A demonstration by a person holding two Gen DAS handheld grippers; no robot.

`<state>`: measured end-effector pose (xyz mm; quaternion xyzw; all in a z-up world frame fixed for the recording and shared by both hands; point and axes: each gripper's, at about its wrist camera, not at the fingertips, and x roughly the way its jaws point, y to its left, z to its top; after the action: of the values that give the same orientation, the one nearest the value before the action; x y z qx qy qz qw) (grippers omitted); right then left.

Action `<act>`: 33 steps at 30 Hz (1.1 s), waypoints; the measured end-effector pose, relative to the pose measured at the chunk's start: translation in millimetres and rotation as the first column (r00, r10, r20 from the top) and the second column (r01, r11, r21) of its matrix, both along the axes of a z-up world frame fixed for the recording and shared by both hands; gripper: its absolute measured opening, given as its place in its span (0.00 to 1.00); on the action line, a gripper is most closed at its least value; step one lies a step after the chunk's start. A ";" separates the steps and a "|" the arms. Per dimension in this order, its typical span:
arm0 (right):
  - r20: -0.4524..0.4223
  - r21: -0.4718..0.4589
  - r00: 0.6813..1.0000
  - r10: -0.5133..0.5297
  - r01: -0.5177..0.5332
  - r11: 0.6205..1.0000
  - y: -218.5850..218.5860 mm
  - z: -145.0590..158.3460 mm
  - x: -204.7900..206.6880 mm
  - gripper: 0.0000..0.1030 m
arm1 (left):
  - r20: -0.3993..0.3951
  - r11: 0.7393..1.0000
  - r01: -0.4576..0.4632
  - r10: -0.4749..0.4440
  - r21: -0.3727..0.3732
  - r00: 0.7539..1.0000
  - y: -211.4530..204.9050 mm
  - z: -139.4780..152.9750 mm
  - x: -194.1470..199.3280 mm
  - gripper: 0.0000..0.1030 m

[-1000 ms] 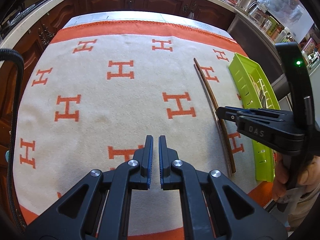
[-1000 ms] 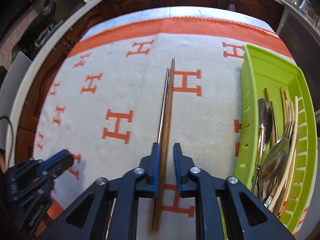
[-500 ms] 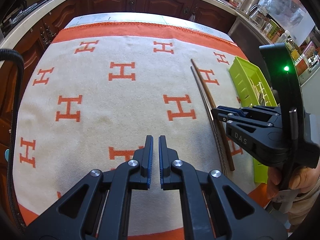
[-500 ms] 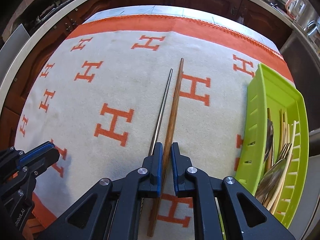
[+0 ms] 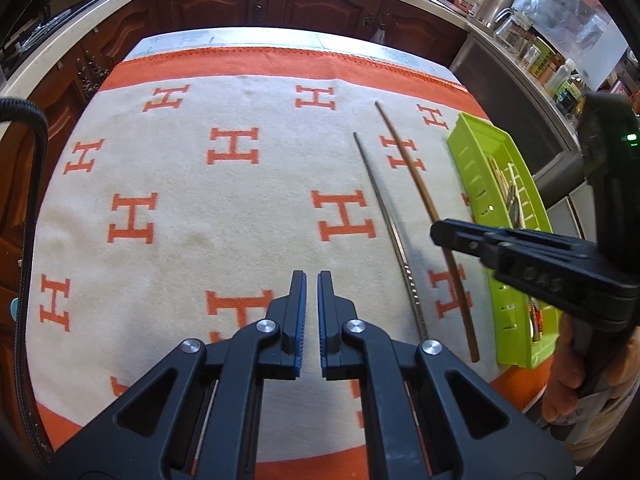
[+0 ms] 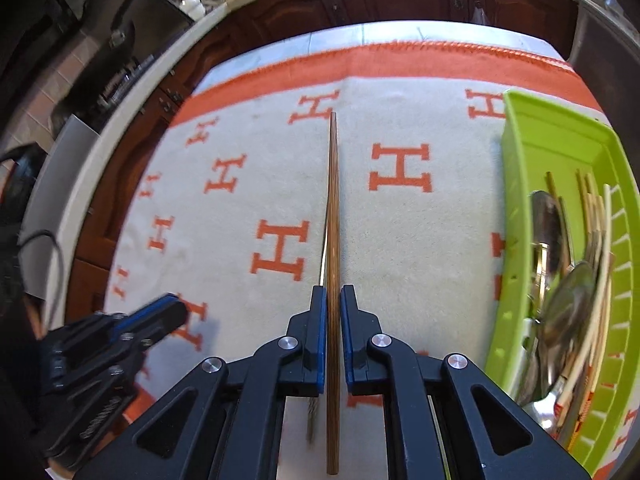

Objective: Organize utensils

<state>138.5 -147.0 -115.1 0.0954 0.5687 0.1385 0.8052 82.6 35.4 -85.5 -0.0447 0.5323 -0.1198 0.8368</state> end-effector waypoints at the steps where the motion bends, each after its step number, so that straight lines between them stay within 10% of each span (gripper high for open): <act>1: 0.013 0.014 1.000 -0.005 0.005 1.000 -5.2 6.8 -4.4 0.06 | -0.004 1.000 0.006 -0.006 -0.004 1.000 -3.0 0.1 -0.4 0.03; 9: 0.091 0.091 0.994 -0.053 0.045 0.995 -45.0 51.6 -31.6 0.06 | -0.025 0.996 0.047 -0.049 -0.080 0.999 -27.6 4.0 2.2 0.37; 30: 0.120 0.170 0.980 -0.159 0.138 0.976 -143.7 69.9 -80.1 0.06 | -0.058 0.987 0.087 -0.080 0.134 0.995 -104.7 -40.6 18.0 0.37; 33: 0.113 0.178 0.980 -0.165 0.144 0.973 -149.6 64.4 -81.6 0.06 | -0.040 0.984 0.077 -0.072 0.160 0.997 -104.9 -40.7 16.9 0.24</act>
<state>56.9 -296.6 -50.6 0.1983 0.4931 0.1289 0.8372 99.5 -69.5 -126.2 0.0411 0.5557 -0.1068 0.8234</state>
